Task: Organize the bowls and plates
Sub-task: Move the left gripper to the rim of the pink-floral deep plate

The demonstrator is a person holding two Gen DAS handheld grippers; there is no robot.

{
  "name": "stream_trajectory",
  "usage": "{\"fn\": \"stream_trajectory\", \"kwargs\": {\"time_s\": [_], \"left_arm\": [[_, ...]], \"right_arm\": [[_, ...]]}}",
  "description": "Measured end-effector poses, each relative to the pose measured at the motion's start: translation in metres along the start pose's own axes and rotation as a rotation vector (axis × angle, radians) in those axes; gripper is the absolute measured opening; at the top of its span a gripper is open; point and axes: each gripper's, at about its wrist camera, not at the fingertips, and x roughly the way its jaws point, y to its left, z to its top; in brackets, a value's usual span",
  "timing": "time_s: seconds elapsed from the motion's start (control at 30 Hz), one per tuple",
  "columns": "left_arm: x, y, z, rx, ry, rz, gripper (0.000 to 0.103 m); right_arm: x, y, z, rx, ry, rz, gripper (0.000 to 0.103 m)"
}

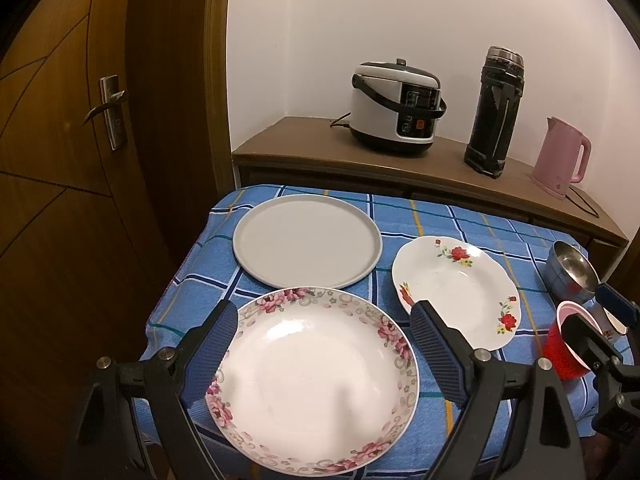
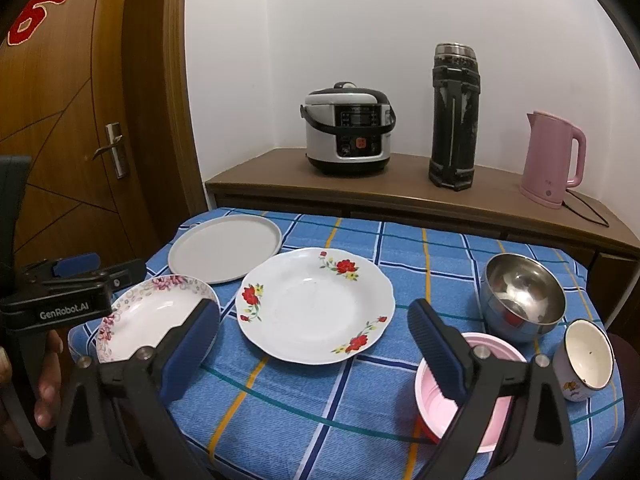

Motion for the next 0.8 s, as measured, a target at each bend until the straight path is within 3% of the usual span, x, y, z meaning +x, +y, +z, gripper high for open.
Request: {"fn": "stream_trajectory", "kwargs": {"time_s": [0.47,0.8], "left_arm": [[0.002,0.009,-0.002,-0.013,0.033,0.018,0.09],[0.006,0.023,-0.005,-0.029,0.047,0.047,0.09]], "right_arm": [[0.005,0.01,-0.002,-0.015,0.014,0.009,0.09],[0.023,0.03,-0.005,-0.049,0.051,0.065,0.082]]}}
